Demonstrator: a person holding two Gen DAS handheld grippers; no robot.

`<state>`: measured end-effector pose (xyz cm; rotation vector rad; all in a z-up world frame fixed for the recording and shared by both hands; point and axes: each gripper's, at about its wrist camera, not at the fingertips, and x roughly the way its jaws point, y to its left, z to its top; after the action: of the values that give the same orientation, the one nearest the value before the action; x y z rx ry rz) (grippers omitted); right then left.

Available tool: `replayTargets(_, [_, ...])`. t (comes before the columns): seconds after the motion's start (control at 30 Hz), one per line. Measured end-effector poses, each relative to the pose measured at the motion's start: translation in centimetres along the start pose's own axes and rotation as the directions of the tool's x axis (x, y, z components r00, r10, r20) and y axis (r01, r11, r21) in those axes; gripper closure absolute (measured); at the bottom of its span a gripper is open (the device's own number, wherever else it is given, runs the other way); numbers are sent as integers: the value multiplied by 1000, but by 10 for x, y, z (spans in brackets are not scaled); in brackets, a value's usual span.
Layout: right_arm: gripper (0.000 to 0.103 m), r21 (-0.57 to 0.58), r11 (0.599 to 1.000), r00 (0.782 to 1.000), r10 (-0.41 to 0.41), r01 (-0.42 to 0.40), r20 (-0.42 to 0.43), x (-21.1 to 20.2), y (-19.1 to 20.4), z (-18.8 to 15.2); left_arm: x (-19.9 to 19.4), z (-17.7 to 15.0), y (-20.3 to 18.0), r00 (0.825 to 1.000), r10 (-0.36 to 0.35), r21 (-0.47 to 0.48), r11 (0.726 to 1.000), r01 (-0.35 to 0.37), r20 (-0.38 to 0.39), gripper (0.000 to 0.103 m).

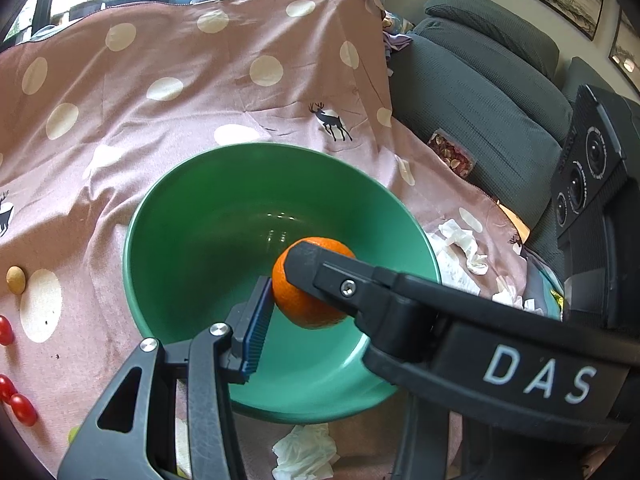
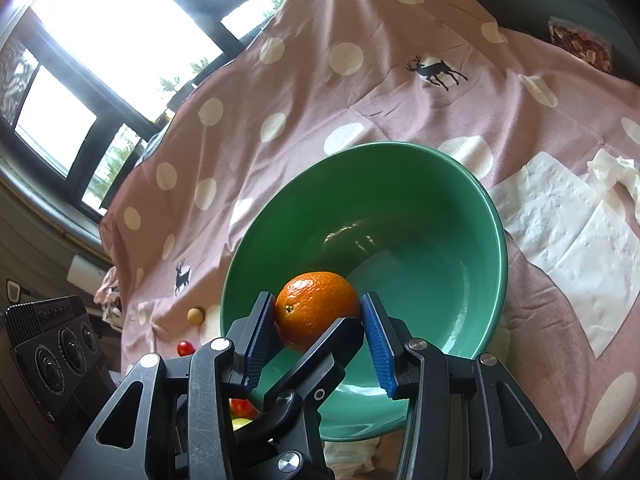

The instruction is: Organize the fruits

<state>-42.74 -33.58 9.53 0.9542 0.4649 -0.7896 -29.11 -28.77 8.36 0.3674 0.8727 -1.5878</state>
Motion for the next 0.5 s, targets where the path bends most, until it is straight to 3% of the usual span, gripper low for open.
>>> replayTargets(0.5, [56,-8,1000,1000,-30,29,-2,1,2,-1,6,2,-2,999,40,3,999,-40,-29,58])
